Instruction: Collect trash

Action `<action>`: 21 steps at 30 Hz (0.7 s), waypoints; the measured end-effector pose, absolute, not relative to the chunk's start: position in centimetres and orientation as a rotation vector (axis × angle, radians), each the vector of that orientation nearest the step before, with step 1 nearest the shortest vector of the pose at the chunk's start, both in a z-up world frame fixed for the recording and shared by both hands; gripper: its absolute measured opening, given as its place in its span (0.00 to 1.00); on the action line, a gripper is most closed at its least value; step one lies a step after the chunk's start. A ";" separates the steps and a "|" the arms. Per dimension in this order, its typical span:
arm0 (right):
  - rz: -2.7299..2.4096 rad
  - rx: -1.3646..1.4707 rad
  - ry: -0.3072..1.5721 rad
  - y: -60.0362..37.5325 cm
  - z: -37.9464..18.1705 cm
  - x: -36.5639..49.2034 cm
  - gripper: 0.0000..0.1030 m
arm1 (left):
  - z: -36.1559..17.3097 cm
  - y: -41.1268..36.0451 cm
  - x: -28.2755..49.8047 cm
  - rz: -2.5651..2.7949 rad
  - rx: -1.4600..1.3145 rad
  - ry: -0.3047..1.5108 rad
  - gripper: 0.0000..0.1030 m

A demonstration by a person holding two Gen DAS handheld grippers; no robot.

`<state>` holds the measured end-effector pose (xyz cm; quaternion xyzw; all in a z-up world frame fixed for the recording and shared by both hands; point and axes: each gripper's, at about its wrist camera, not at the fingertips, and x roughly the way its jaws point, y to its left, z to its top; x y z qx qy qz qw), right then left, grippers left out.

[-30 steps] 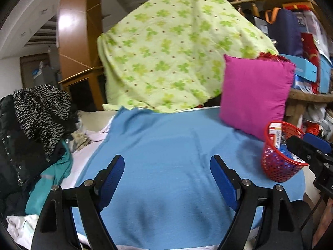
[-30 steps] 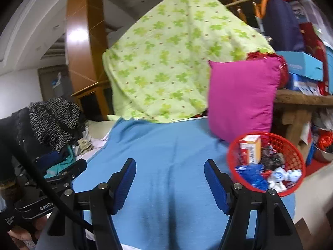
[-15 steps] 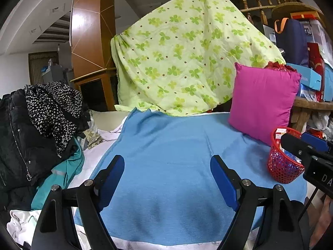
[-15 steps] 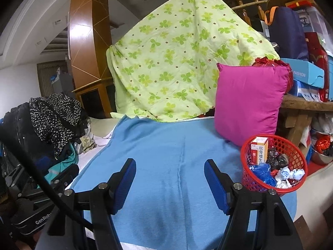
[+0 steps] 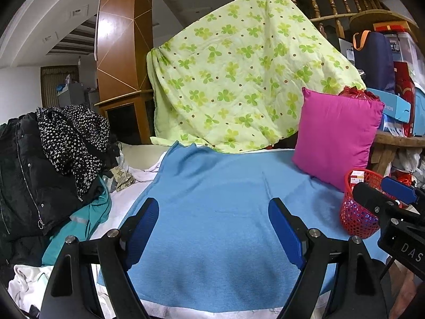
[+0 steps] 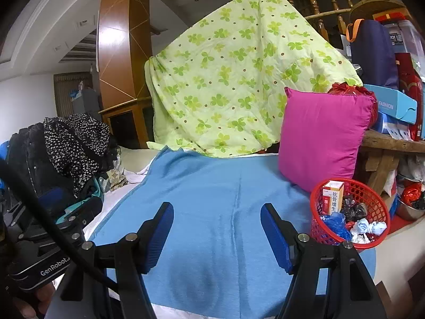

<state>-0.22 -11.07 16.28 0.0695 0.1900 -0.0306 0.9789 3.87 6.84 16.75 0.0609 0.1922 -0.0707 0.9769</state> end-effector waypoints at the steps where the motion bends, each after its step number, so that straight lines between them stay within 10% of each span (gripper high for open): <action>1: -0.062 0.138 0.381 -11.0 16.3 -0.3 0.70 | 16.8 6.9 3.9 -0.143 0.121 0.388 0.83; 21: -0.059 0.134 0.381 -10.8 16.3 -0.2 0.70 | 16.9 6.9 3.7 -0.130 0.112 0.395 0.83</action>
